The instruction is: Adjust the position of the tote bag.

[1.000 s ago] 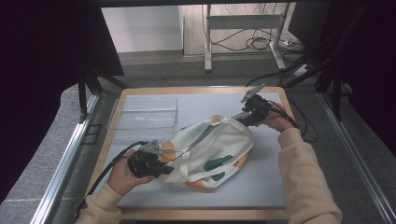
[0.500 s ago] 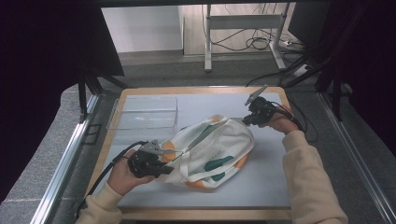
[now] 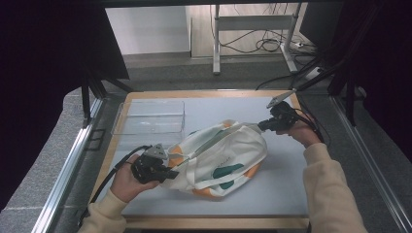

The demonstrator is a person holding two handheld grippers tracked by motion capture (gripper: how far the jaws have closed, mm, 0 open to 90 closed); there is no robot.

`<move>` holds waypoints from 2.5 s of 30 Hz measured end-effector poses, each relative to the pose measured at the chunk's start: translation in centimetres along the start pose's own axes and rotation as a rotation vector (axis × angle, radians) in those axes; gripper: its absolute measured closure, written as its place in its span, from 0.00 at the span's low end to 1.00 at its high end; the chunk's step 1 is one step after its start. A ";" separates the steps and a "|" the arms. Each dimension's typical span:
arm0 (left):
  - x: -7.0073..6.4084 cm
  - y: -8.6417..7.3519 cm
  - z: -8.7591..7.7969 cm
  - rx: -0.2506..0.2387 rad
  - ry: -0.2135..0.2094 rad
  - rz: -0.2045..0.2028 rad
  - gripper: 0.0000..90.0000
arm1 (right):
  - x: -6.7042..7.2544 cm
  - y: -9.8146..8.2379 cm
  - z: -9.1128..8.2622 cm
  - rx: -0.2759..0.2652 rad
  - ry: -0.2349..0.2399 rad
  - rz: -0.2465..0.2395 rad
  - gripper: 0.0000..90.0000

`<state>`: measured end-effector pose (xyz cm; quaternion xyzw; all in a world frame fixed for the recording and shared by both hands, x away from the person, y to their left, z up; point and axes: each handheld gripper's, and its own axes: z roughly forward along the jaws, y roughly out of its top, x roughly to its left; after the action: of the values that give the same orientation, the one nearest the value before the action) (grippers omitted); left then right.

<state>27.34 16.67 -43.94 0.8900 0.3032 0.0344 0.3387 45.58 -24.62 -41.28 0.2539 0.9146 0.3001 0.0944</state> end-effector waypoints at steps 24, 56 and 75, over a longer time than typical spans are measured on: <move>3.4 1.5 -0.4 -0.001 0.075 0.013 0.94 | 2.9 -5.2 -4.7 -0.100 0.002 0.078 0.94; 5.5 2.4 0.3 -0.015 0.060 0.005 0.93 | 3.4 -6.0 -1.8 -0.065 -0.029 0.086 0.66; 6.1 2.9 1.0 -0.026 0.058 -0.006 0.92 | 5.4 -7.8 -3.4 -0.072 -0.019 0.099 0.89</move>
<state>34.13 17.81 -43.77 0.8833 0.3153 0.0630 0.3413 36.66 -28.91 -43.37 0.2982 0.8886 0.3347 0.0969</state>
